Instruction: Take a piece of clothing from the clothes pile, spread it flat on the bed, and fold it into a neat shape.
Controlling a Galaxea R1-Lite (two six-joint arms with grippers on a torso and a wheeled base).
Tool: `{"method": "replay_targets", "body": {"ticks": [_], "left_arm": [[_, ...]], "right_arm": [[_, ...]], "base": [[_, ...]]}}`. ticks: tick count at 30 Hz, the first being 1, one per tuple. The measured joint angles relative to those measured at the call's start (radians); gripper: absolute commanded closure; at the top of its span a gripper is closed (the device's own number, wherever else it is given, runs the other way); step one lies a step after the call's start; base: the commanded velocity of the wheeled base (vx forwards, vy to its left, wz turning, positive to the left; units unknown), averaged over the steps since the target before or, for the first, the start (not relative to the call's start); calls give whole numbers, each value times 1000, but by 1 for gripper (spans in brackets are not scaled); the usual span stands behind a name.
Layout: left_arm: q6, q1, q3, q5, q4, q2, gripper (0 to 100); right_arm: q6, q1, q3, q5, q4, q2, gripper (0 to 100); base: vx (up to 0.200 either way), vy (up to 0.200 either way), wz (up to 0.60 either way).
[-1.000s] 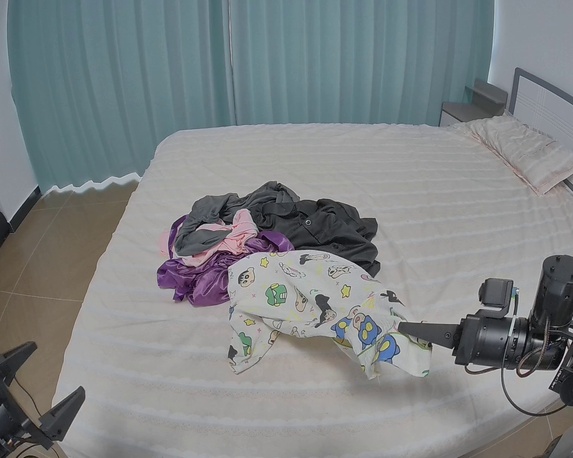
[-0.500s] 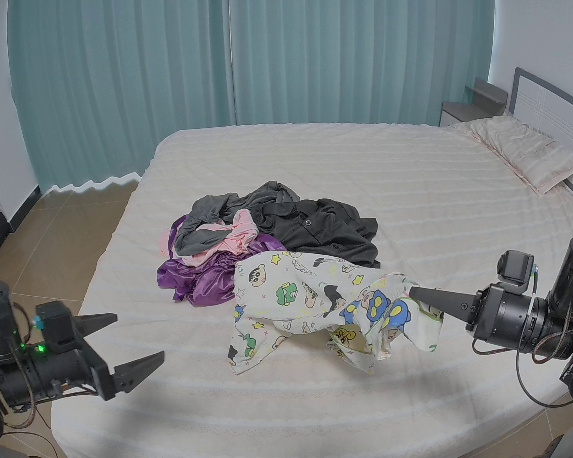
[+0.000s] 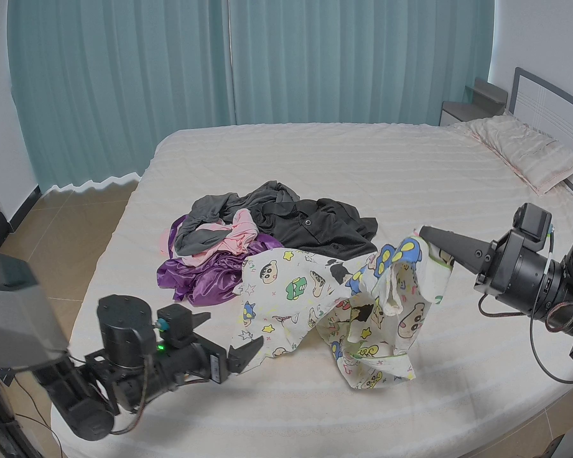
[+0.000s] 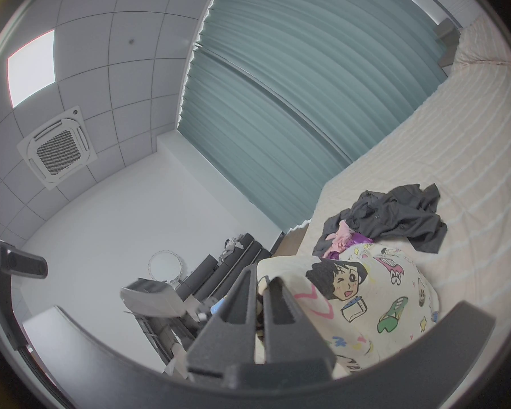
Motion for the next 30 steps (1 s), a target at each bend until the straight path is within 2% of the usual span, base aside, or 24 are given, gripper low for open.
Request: {"method": "replay_targets", "body": {"ticks": [5, 10, 19, 30], "left_arm": [[-99, -110, -59, 96, -178, 202, 0], [-140, -164, -110, 176, -191, 314, 0], [-140, -172, -168, 224, -192, 377, 0], [-141, -154, -266, 233, -193, 470, 0]], "right_arm": [[6, 3, -54, -12, 6, -4, 100], [9, 5, -88, -19, 10, -2, 100], [10, 6, -103, -20, 12, 0, 100], [10, 20, -123, -27, 23, -9, 100]], "base": [[0, 0, 0], [0, 0, 0], [0, 0, 0], [0, 0, 0]]}}
